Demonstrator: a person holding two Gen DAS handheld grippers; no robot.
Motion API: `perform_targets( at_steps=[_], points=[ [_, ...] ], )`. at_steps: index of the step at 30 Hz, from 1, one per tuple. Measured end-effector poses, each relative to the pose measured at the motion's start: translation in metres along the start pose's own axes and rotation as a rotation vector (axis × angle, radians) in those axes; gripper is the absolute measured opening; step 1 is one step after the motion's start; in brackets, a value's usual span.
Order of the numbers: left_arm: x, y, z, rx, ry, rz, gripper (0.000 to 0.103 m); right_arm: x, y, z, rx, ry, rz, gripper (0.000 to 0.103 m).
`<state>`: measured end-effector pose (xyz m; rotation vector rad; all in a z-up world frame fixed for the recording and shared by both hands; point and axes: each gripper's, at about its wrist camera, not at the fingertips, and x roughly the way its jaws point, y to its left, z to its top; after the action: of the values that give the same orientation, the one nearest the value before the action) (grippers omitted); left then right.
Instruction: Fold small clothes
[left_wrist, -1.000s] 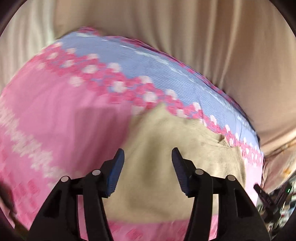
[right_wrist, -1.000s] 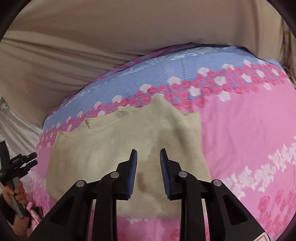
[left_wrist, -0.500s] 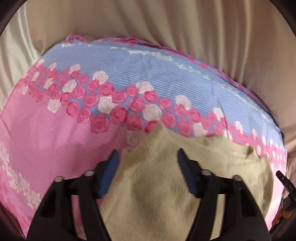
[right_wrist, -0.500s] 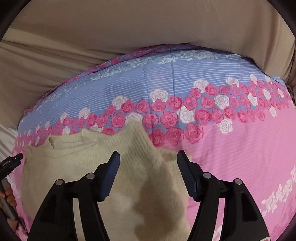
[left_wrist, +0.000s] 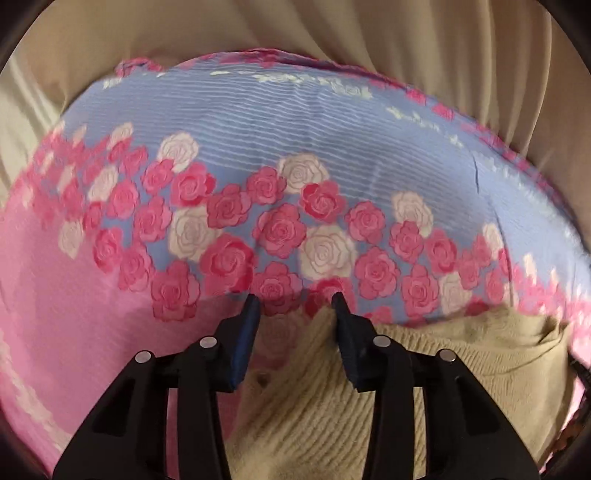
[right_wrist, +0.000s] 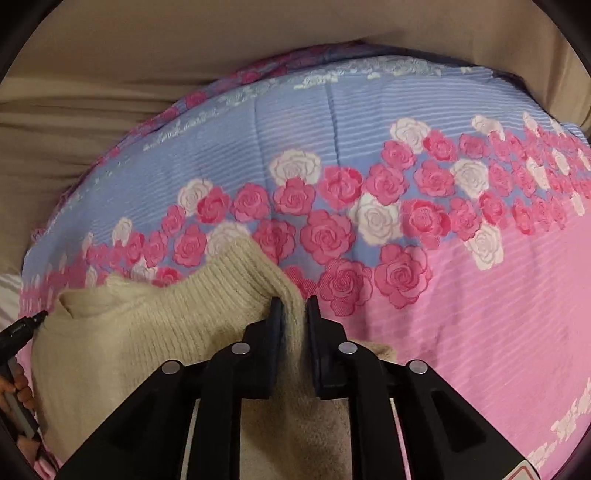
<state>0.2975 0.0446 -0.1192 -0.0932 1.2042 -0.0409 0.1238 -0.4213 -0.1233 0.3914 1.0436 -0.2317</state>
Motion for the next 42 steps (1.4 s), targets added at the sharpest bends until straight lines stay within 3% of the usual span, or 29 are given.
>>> perform_targets(
  at_steps=[2, 4, 9, 12, 13, 15, 18, 22, 24, 26, 28, 30, 33, 34, 36, 38, 40, 42],
  points=[
    [-0.018, 0.002, -0.003, -0.022, -0.031, -0.06, 0.039, -0.03, 0.005, -0.002, 0.017, -0.076, 0.011, 0.021],
    [-0.034, -0.001, -0.01, -0.013, -0.052, -0.083, 0.041, -0.051, 0.013, -0.007, 0.012, -0.101, 0.082, 0.021],
    [-0.062, -0.015, -0.05, 0.006, -0.019, -0.188, 0.043, -0.047, 0.081, -0.042, -0.174, 0.002, 0.202, 0.01],
    [-0.054, -0.03, -0.081, 0.032, 0.073, -0.243, 0.045, -0.029, 0.122, -0.064, -0.265, 0.073, 0.248, 0.01],
    [-0.047, -0.037, -0.09, 0.053, 0.093, -0.222, 0.045, -0.018, 0.132, -0.069, -0.294, 0.107, 0.25, 0.01],
    [-0.04, -0.049, -0.098, 0.117, 0.046, -0.168, 0.047, 0.01, 0.149, -0.077, -0.357, 0.158, 0.207, 0.009],
    [-0.03, -0.067, -0.086, 0.196, 0.034, -0.094, 0.052, 0.027, 0.158, -0.063, -0.38, 0.128, 0.197, 0.002],
    [-0.016, -0.077, -0.07, 0.199, 0.038, -0.069, 0.068, 0.037, 0.151, -0.045, -0.287, 0.155, 0.251, 0.0],
    [-0.016, -0.082, -0.072, 0.21, 0.04, -0.054, 0.069, 0.033, 0.145, -0.042, -0.247, 0.172, 0.255, 0.0],
    [-0.027, -0.079, -0.072, 0.175, 0.045, -0.083, 0.067, 0.009, 0.136, -0.042, -0.213, 0.124, 0.244, 0.008],
    [-0.041, -0.072, -0.074, 0.143, 0.027, -0.113, 0.067, -0.015, 0.12, -0.042, -0.18, 0.05, 0.254, 0.008],
    [-0.045, -0.065, -0.074, 0.137, 0.028, -0.097, 0.067, -0.02, 0.094, -0.046, -0.128, 0.041, 0.211, 0.008],
    [-0.046, -0.063, -0.074, 0.129, 0.046, -0.089, 0.067, -0.003, 0.05, -0.052, -0.063, 0.098, 0.05, 0.0],
    [-0.049, -0.064, -0.076, 0.132, 0.046, -0.082, 0.067, -0.01, 0.038, -0.053, -0.025, 0.084, 0.074, 0.001],
    [-0.057, -0.067, -0.077, 0.135, 0.031, -0.074, 0.067, -0.036, 0.021, -0.054, 0.022, 0.016, 0.046, 0.013],
    [-0.065, -0.067, -0.08, 0.148, 0.019, -0.06, 0.067, -0.048, 0.012, -0.06, 0.007, -0.007, 0.021, 0.015],
    [-0.069, -0.068, -0.082, 0.152, 0.014, -0.059, 0.067, -0.036, 0.001, -0.068, -0.019, 0.043, -0.024, 0.015],
    [-0.074, -0.068, -0.085, 0.151, 0.017, -0.064, 0.067, -0.038, -0.011, -0.079, -0.009, 0.033, -0.012, 0.012]
  ],
)
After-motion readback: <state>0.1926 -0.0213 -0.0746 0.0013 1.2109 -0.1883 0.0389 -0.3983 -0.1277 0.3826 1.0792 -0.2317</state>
